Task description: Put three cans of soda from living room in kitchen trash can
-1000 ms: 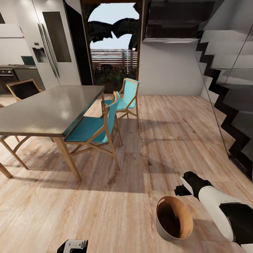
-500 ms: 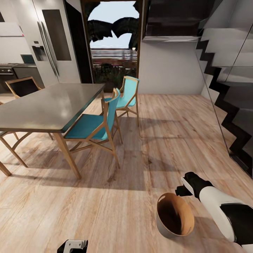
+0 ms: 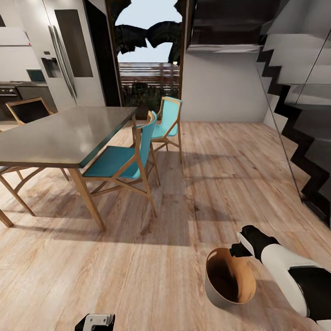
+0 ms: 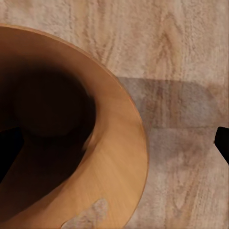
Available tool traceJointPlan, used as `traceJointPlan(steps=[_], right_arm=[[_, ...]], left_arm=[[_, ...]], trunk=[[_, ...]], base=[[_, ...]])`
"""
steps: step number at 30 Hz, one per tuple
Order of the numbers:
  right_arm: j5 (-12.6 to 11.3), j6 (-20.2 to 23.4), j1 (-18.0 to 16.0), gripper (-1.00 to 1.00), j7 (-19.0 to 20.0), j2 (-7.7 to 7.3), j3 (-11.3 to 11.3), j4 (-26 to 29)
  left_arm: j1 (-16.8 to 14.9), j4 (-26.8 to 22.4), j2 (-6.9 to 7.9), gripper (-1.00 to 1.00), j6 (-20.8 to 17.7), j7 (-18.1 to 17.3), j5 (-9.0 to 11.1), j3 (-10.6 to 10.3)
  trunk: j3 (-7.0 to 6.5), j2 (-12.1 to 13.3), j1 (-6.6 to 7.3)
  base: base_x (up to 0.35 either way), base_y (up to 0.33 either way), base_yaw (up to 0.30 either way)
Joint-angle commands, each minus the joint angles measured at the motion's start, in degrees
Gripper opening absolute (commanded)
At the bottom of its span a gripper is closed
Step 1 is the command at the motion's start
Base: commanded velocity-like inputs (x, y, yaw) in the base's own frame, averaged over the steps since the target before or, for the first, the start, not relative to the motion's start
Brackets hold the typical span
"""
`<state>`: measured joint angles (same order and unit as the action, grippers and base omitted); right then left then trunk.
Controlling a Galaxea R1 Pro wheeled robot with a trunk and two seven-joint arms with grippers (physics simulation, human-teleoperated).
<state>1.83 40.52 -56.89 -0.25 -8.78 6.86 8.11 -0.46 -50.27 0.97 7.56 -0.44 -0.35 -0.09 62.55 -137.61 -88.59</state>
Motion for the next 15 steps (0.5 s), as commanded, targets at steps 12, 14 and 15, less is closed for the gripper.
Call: traceJointPlan(steps=[12,14,15], right_arm=[[0.01,0.0,0.26,1.0,-0.01,0.0,0.05,0.06],[0.01,0.0,0.27,1.0,-0.01,0.0,0.06,0.04],[0.01,0.0,0.27,1.0,-0.01,0.0,0.06,0.03]], left_arm=[[-0.02,0.0,0.0,1.0,0.0,0.0,0.0,0.0],[-0.04,0.0,0.0,1.0,0.0,0.0,0.0,0.0],[-0.05,0.0,0.0,1.0,0.0,0.0,0.0,0.0]], trunk=[[2.16,-4.83,-2.64],[2.52,-5.63,-3.08],[2.74,-5.64,-3.11]], base=[[0.0,0.0,0.0],[0.0,0.0,0.0],[0.0,0.0,0.0]])
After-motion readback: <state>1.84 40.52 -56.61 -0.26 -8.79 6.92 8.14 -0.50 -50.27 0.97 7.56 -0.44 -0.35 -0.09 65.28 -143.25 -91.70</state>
